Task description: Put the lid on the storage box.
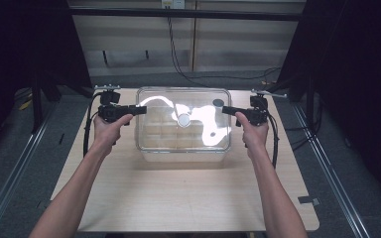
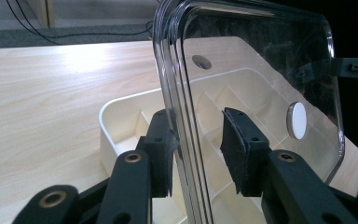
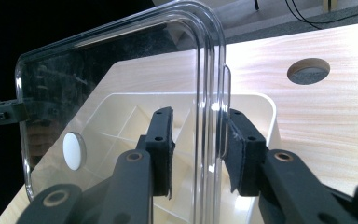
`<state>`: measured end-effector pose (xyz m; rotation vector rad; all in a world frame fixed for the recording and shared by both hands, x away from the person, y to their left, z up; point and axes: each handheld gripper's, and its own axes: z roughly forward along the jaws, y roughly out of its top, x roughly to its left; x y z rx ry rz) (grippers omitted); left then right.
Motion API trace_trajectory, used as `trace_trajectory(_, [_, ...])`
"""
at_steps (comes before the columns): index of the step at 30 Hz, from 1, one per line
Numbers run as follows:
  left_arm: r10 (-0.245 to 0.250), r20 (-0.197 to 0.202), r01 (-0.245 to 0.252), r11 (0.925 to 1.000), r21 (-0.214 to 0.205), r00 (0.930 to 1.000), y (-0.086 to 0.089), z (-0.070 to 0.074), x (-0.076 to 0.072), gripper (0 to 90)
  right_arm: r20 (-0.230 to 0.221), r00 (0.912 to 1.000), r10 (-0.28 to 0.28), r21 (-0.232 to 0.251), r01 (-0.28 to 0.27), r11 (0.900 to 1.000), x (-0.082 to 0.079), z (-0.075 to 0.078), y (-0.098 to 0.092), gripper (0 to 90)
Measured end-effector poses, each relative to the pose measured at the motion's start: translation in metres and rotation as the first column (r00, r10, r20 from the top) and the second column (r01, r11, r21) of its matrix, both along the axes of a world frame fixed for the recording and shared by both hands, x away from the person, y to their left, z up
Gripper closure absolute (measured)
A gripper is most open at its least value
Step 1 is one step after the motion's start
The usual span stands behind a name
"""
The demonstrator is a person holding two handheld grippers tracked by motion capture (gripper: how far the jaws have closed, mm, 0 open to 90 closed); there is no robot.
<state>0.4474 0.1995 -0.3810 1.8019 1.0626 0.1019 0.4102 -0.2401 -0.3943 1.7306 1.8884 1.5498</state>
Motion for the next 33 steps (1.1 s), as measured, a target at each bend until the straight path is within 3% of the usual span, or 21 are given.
trace_trajectory(12, [-0.007,-0.038,0.008,0.9997,0.021,0.9992,-0.003,-0.010,0.012,61.0,-0.047,0.9988,-0.014,-0.027,0.013,0.9996,0.011,-0.009,0.003,61.6])
trace_trajectory(19, [0.004,-0.068,-0.004,1.0000,-0.004,0.9977,-0.001,-0.020,0.018,60.6,-0.067,0.9975,-0.023,-0.092,0.017,0.9956,0.016,-0.011,0.011,57.0])
trace_trajectory(33, [0.021,-0.110,-0.019,0.9997,0.012,0.9937,-0.002,-0.036,0.026,59.2,-0.102,0.9941,-0.037,-0.108,0.026,0.9938,0.024,-0.026,0.014,52.8])
